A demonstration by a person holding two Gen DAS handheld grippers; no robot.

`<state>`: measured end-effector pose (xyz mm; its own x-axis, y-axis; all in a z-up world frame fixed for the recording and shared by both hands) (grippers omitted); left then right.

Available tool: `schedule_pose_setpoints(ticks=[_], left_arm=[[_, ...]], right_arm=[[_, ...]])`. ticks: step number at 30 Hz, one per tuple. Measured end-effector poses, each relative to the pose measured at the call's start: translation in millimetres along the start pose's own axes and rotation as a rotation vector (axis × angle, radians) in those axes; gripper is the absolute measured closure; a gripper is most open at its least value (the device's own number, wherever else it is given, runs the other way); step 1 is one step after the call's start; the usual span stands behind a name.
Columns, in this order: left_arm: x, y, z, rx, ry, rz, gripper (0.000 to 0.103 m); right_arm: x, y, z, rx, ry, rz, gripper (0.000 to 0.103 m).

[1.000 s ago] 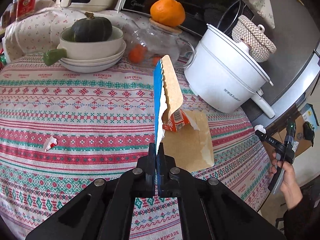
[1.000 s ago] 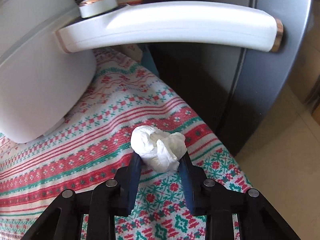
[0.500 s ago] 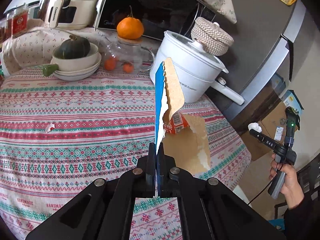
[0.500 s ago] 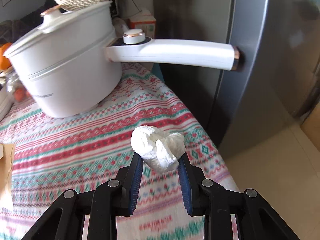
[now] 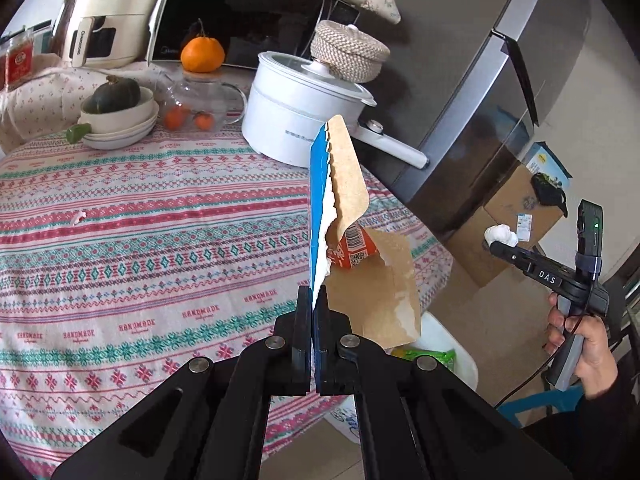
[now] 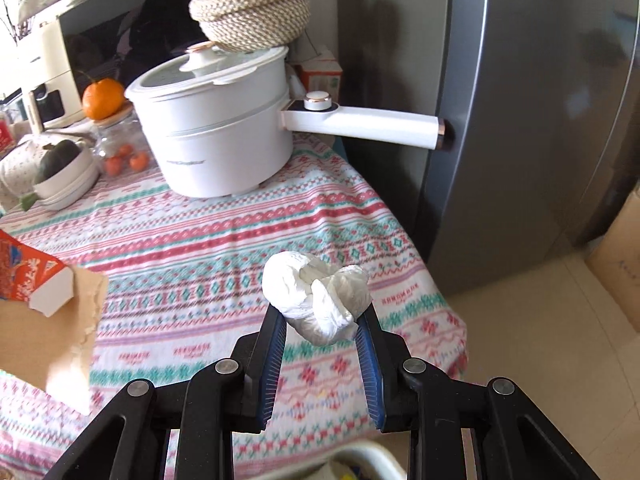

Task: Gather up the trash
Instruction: 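Carry the carton and the tissue to the white bin with both tools, then open the left tool over the bin while the right lowers and releases the tissue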

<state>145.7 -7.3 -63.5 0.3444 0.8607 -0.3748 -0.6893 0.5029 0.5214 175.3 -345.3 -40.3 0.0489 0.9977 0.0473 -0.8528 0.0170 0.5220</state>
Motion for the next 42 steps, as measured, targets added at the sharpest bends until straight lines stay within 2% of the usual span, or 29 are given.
schedule_pose_setpoints(ticks=[6,10,14,16,19,27,37,40,41,42], left_arm=[[-31.7,-1.2,-24.0,0.043,-0.056,-0.059,0.103],[-61.0,-3.9,-38.7,0.063,-0.101,-0.123,0.103],[-97.7,-6.8,-59.9,0.091,-0.197,-0.174,0.103],[-113.3,-9.7,-71.3,0.100,-0.246,-0.186,0.103],[-132.5,-17.9,-86.0,0.117,-0.316,-0.192,0.103],[-161.9,-56.6,-119.6,0.156,-0.485,-0.158,0.103],[-177.9,-91.6,-140.9,0.204,-0.548,-0.148,0.101],[-176.3,-94.9,-139.4,0.238,-0.517,-0.139,0.094],[-175.2,-94.2,-137.8,0.239,-0.506,-0.131,0.083],[-173.5,-92.7,-135.9,0.236,-0.496,-0.120,0.062]], right_arm=[[11.8,39.7,-23.5,0.015,0.029,0.040,0.072],[15.2,60.3,-43.4,0.033,0.029,0.051,0.072],[8.7,73.5,-64.2,0.062,-0.034,0.073,0.072],[0.5,76.8,-74.4,0.103,-0.086,0.062,0.072],[-10.9,84.8,-87.8,0.140,-0.136,0.072,0.072],[-47.3,97.1,-117.9,0.188,-0.200,0.021,0.071],[-71.1,98.0,-139.6,0.244,-0.226,-0.027,0.071],[-73.5,98.1,-143.0,0.255,-0.227,-0.032,0.071],[-73.7,97.4,-143.9,0.259,-0.226,-0.033,0.071],[-73.8,97.1,-144.7,0.263,-0.224,-0.034,0.071]])
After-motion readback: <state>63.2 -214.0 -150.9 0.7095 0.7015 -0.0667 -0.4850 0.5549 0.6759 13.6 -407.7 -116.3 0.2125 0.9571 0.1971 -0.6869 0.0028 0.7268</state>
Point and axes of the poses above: each gripper's, at about its wrist camera, not at the fingertips, and y roughly against the way its jaws point, x to its left, z to its top, the point moved 4 cm from there along -y, roughly the way its jaws point, and after that the axes turned 11 degrees about -x, right-handed, at the moved point
